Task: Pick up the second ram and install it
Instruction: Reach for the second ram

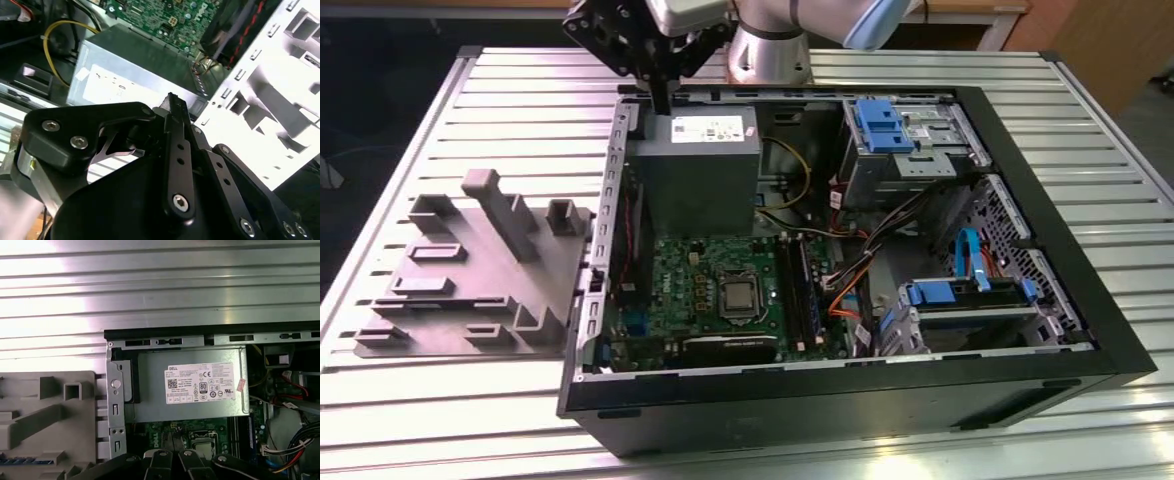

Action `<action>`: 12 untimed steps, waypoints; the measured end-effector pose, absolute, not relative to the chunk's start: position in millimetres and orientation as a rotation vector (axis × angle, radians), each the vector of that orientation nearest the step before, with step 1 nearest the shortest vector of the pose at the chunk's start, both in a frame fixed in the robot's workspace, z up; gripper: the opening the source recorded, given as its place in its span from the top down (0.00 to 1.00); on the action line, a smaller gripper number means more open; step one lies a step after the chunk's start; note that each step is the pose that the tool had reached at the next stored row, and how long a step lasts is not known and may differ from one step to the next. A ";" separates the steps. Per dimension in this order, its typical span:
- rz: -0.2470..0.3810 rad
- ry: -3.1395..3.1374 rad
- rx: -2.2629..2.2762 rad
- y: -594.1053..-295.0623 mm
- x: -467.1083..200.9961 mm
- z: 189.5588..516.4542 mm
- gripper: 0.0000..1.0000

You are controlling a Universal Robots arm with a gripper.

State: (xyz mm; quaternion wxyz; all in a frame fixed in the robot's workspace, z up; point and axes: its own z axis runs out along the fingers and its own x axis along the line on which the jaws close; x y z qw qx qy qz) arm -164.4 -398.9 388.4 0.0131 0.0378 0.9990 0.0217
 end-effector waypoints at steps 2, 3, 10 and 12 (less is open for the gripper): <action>0.068 3.112 0.118 -398.9 -169.6 387.9 0.90; 0.068 3.112 0.118 -398.9 -172.3 387.7 0.90; 0.068 3.112 0.118 -399.0 -191.5 386.1 0.90; 0.068 3.112 0.118 -399.0 -197.6 385.5 0.90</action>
